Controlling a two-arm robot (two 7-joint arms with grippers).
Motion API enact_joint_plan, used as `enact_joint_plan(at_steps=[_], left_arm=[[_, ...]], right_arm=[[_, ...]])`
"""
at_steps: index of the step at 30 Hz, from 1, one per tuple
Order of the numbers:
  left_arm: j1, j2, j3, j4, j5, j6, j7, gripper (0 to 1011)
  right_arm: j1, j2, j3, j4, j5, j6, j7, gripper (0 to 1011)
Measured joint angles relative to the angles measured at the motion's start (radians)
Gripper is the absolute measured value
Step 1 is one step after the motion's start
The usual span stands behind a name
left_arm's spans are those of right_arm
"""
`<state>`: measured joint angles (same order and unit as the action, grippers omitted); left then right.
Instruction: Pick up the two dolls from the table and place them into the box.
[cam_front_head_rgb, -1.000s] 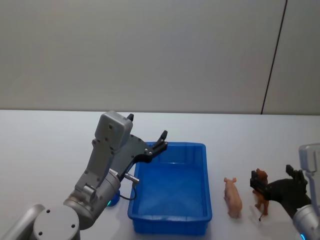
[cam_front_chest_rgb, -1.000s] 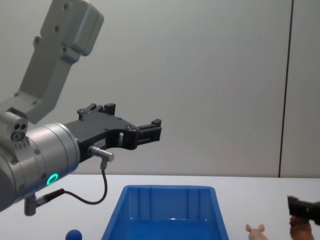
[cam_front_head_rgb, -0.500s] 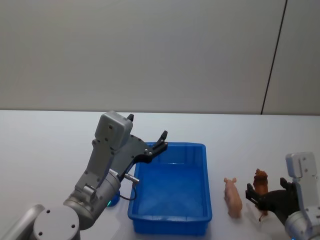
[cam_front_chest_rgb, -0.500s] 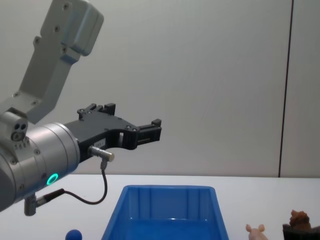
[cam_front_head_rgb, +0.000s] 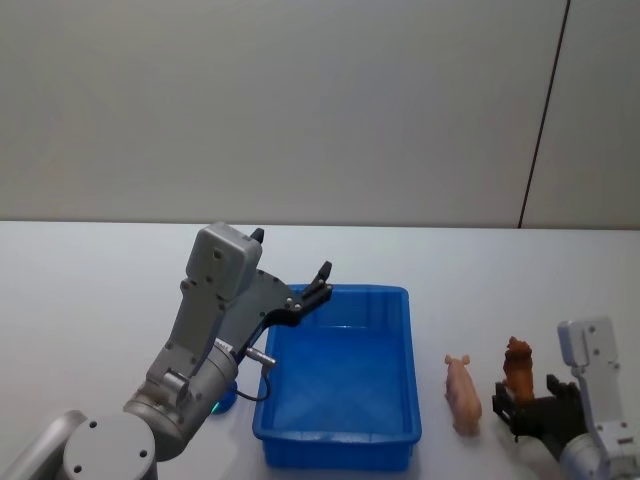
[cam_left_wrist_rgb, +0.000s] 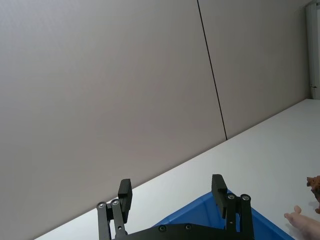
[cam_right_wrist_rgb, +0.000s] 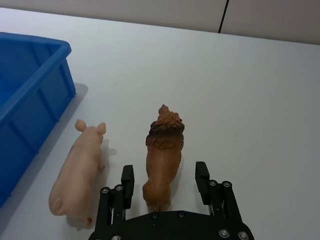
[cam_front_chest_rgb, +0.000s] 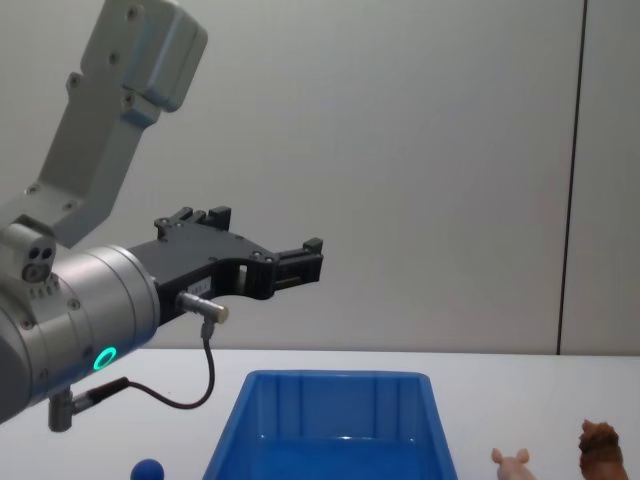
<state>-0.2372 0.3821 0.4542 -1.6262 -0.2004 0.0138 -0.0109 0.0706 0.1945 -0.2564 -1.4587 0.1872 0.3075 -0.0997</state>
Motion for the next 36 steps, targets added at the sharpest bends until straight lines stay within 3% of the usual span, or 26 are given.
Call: enact_joint_plan(at_steps=[16,29,36], left_arm=[[0.000,0.000,0.000,0.000,0.000,0.000,0.000,1003],[0.000,0.000,0.000,0.000,0.000,0.000,0.000,1003],[0.000,0.000,0.000,0.000,0.000,0.000,0.000,1003]], right_arm=[[0.007,-0.017,0.000,0.025,0.012,-0.011,0.001,311],[-0.007,-0.018,-0.001,-0.024,0.002,-0.102,0.026,299],[-0.011,-0.016,-0.004,-0.063,-0.002,-0.150,0.082,299]])
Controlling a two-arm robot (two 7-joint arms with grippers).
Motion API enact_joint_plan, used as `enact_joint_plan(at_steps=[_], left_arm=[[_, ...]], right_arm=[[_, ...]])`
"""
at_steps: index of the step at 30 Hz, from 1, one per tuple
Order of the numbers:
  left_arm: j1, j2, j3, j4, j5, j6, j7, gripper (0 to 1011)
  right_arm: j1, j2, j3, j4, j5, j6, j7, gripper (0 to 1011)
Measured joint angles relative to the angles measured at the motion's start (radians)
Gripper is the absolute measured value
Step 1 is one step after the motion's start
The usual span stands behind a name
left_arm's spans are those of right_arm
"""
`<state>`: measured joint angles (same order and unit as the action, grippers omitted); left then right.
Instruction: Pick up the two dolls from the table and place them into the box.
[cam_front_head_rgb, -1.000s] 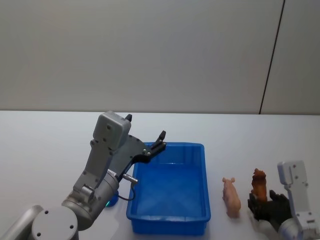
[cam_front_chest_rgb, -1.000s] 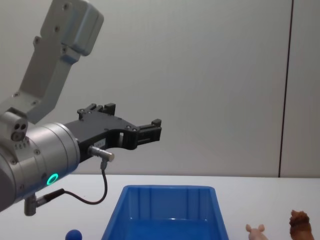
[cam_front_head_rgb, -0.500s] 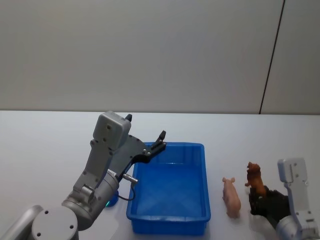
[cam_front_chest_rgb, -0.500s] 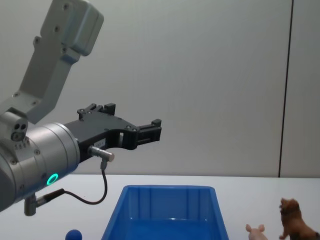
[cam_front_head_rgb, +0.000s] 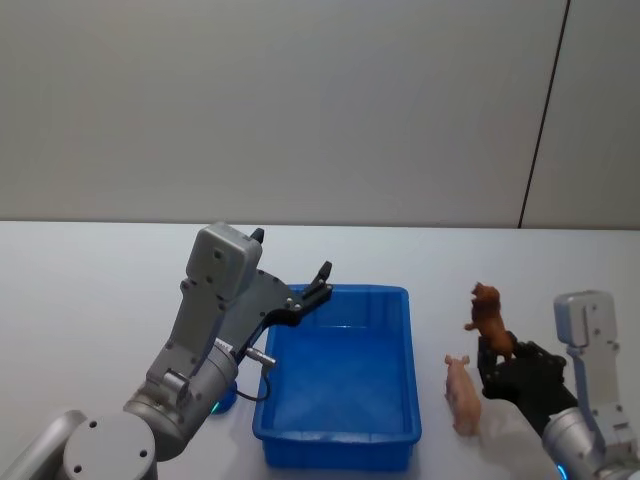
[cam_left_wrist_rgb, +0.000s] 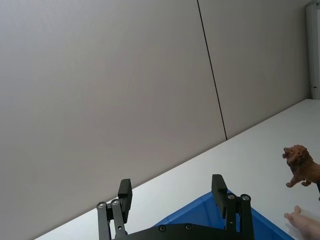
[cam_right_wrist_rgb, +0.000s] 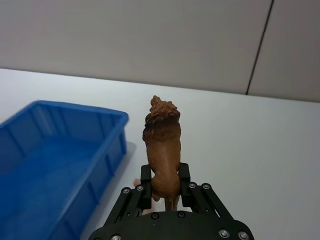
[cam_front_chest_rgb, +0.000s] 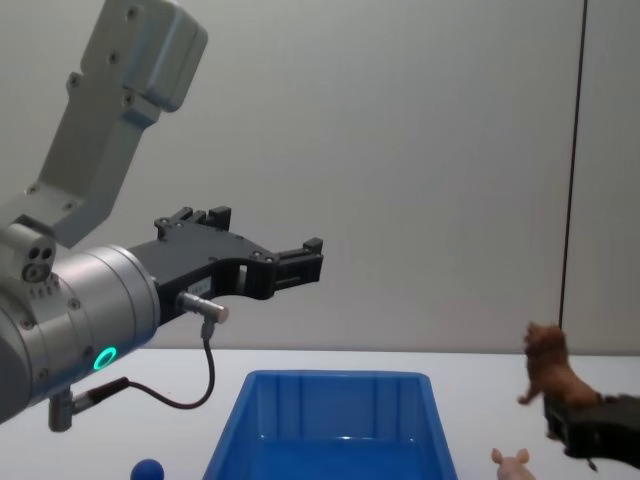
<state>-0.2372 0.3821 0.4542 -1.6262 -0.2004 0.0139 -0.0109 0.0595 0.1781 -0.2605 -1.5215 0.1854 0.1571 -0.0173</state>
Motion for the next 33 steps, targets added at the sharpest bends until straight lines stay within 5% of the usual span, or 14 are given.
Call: enact_joint_plan(at_steps=[22,33], left_arm=[[0.000,0.000,0.000,0.000,0.000,0.000,0.000,1003],[0.000,0.000,0.000,0.000,0.000,0.000,0.000,1003]], right_arm=[[0.046,-0.041,-0.048,0.003,-0.030,-0.037,0.232,299],[0.073,-0.067,-0.068,0.039,-0.057,-0.023,0.259,628]])
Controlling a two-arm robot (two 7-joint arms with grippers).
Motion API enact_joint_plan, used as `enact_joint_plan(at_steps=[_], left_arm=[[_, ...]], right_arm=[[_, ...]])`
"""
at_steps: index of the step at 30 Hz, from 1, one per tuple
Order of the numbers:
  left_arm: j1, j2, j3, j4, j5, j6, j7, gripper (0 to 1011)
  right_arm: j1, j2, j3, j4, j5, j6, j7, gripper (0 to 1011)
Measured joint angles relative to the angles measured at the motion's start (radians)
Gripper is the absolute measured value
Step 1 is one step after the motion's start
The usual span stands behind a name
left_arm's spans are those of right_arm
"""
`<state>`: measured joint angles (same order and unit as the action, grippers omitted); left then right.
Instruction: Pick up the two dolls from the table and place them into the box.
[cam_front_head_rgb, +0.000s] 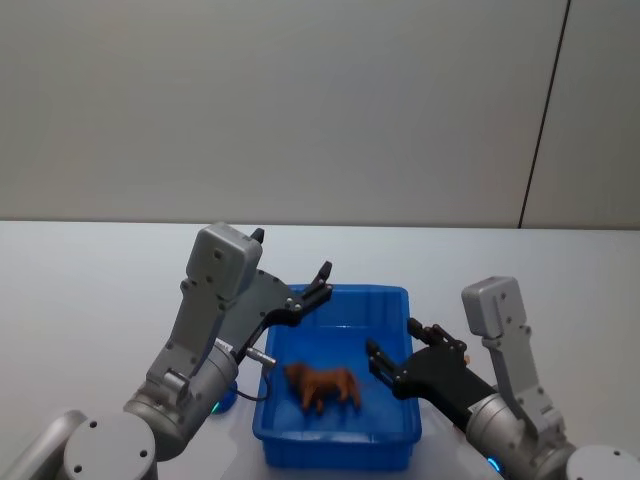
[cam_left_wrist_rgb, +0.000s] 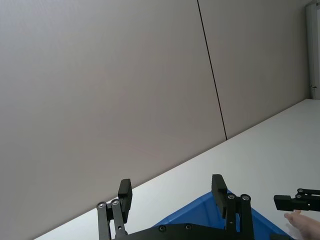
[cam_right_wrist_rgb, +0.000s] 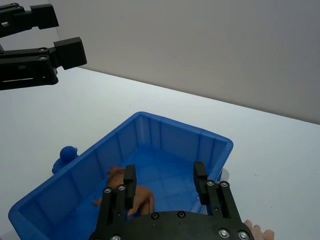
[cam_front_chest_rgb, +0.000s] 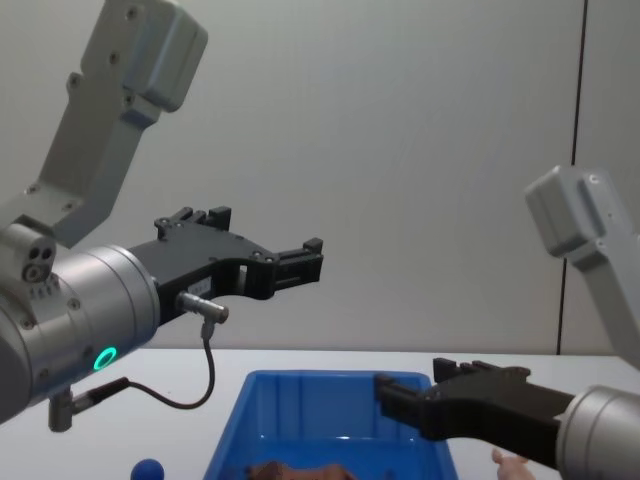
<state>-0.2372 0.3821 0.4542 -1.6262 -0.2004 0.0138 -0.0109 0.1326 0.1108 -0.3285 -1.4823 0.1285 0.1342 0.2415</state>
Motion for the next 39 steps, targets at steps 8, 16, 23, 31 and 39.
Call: enact_joint_plan(at_steps=[8,16,23,31,39], left_arm=[[0.000,0.000,0.000,0.000,0.000,0.000,0.000,1003],[0.000,0.000,0.000,0.000,0.000,0.000,0.000,1003],[0.000,0.000,0.000,0.000,0.000,0.000,0.000,1003],[0.000,0.000,0.000,0.000,0.000,0.000,0.000,1003],[0.000,0.000,0.000,0.000,0.000,0.000,0.000,1003]], right_arm=[[0.006,-0.008,-0.004,0.012,-0.010,0.011,-0.020,858],[-0.005,-0.005,0.003,0.001,-0.008,0.020,-0.082,1001],[-0.030,0.009,0.016,-0.026,0.002,0.031,-0.157,1001],[-0.054,0.022,0.028,-0.045,0.004,0.053,-0.221,1001],[-0.071,0.028,0.033,-0.047,0.000,0.068,-0.255,1001]])
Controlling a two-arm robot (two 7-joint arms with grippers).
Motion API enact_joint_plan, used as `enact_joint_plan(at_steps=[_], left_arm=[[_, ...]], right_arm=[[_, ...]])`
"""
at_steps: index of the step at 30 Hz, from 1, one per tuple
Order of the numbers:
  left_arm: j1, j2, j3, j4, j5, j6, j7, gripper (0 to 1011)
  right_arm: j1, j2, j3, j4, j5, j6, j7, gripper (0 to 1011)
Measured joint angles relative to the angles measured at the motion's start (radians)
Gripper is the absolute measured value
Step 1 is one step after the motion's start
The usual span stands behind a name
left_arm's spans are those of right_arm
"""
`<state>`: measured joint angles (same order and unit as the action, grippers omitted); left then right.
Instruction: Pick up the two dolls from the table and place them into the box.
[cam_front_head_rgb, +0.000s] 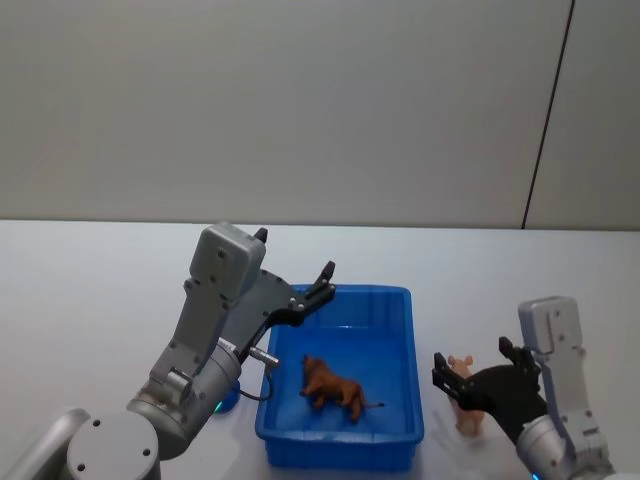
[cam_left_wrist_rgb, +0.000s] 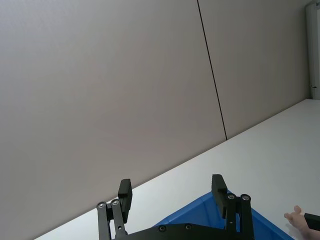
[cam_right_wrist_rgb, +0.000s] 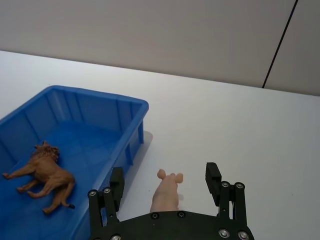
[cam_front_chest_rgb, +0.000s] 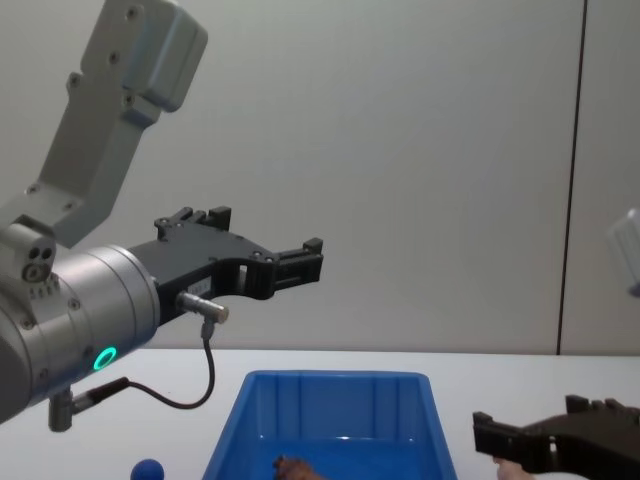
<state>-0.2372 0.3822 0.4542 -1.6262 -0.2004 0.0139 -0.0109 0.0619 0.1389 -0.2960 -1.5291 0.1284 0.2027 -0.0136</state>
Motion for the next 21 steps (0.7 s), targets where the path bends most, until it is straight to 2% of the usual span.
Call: enact_joint_plan(at_steps=[18,21], left_arm=[[0.000,0.000,0.000,0.000,0.000,0.000,0.000,1003],[0.000,0.000,0.000,0.000,0.000,0.000,0.000,1003]], right_arm=[[-0.006,-0.015,-0.012,0.066,-0.031,0.022,-0.013,1001],[-0.002,-0.020,-0.014,0.082,-0.037,0.025,-0.013,949]])
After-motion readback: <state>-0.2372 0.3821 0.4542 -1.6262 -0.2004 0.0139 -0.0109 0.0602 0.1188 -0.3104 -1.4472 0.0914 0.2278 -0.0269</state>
